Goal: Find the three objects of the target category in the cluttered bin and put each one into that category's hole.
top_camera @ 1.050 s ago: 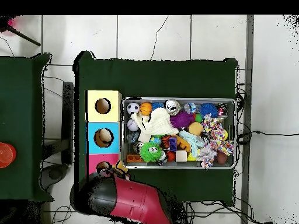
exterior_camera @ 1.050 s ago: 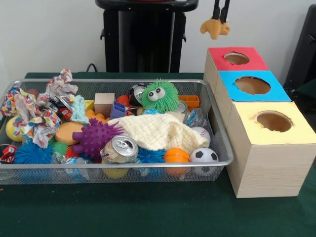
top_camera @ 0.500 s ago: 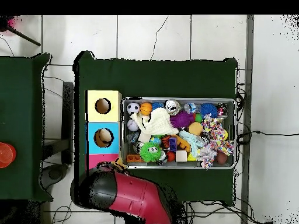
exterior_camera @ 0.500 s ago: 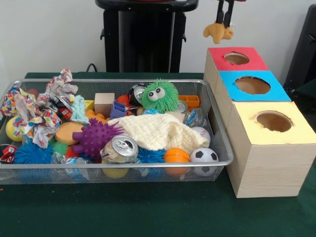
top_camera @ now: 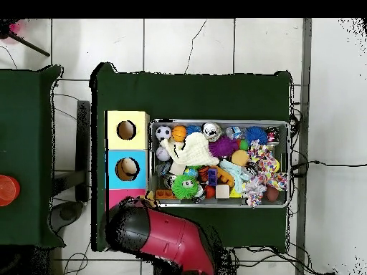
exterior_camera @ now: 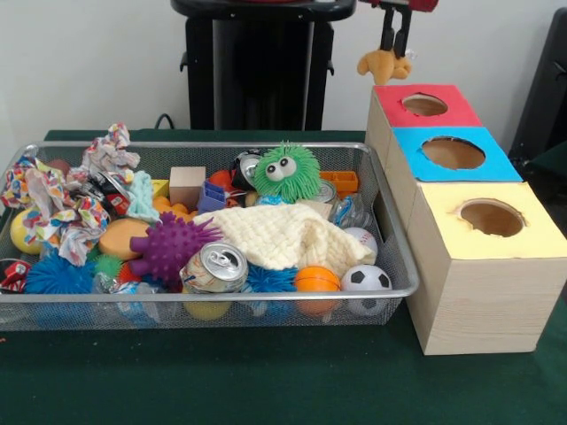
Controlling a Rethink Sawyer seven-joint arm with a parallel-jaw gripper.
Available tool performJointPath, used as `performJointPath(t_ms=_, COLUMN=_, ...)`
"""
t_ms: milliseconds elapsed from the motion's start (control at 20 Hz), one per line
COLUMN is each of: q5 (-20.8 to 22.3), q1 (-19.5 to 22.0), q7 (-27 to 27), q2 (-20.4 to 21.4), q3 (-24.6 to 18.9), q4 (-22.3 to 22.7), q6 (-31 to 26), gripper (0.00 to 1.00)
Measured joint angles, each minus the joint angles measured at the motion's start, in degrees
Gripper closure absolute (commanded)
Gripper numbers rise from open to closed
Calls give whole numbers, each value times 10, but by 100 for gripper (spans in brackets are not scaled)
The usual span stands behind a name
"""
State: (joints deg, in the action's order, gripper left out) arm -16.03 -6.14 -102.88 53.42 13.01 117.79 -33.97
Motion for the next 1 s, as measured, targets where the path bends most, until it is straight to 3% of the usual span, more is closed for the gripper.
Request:
performJointPath(t_ms=650, q5=-33, q1=-46, q7=-5, q2=-50, q3=4, q4=-12, q6=18, gripper=100)
performJointPath(t_ms=1000, q5=-46, q1=-87, q7=-44, q2=-63, q3=19, q4=-33, q6=18, gripper=100)
